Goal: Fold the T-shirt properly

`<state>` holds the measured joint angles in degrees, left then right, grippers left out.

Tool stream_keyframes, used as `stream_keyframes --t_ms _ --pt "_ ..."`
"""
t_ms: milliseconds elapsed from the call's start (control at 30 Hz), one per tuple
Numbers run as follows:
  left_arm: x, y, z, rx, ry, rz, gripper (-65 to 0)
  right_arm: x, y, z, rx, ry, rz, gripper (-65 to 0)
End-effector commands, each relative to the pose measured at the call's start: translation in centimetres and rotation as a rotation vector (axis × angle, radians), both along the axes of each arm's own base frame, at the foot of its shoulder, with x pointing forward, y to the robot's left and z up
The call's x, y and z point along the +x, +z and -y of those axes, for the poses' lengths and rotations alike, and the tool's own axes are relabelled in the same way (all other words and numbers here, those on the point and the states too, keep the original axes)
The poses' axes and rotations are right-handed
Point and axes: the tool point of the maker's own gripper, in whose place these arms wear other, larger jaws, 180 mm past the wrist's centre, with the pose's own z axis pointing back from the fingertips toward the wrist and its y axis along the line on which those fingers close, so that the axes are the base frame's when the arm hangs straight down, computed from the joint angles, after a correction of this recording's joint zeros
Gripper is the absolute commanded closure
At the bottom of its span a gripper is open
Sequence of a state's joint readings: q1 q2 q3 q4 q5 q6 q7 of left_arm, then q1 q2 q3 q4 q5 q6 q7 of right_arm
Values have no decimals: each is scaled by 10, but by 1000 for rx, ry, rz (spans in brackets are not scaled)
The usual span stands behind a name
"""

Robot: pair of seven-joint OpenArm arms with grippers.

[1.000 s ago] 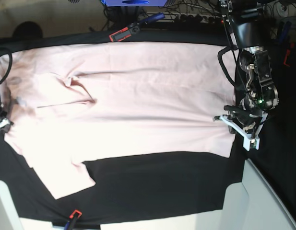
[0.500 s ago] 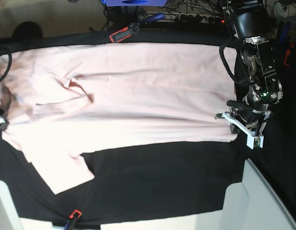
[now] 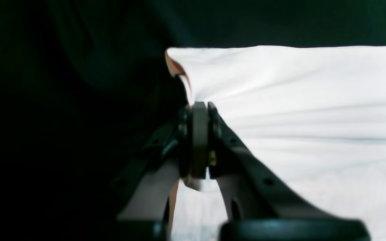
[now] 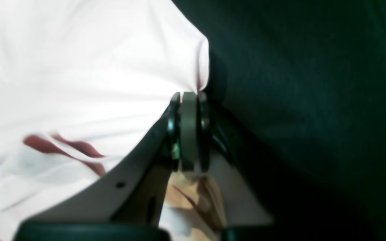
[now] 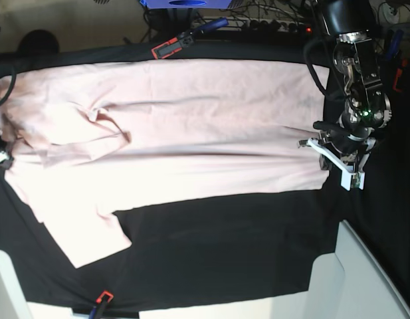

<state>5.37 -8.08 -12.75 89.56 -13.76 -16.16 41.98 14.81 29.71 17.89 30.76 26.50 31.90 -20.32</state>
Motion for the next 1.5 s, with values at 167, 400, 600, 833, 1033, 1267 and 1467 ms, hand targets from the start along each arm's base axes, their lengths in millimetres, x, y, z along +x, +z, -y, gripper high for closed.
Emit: stream_keyframes --t_ms 167,400,600,833,1033,1267,1467 --pt "-3 6 -6 22 4 24 0 5 34 9 -43 30 73 0" --pt "-23 6 -3 40 -10 8 0 -11 43 9 -79 64 39 0" --pt "-46 -6 -5 52 -10 -43 0 -31 24 -2 -52 76 -33 0" --pt "-64 -16 -8 57 -9 -84 0 -49 10 -6 -40 77 -73 0" --pt "-66 -18 -8 55 -7 -91 0 -59 4 -8 -36 77 -93 0" --pt "-81 -27 -13 66 -5 -180 -235 -71 1 -11 -33 125 -210 -94" --pt "-80 -26 -15 68 -7 -178 -338 -66 24 -22 -106 206 -193 -292"
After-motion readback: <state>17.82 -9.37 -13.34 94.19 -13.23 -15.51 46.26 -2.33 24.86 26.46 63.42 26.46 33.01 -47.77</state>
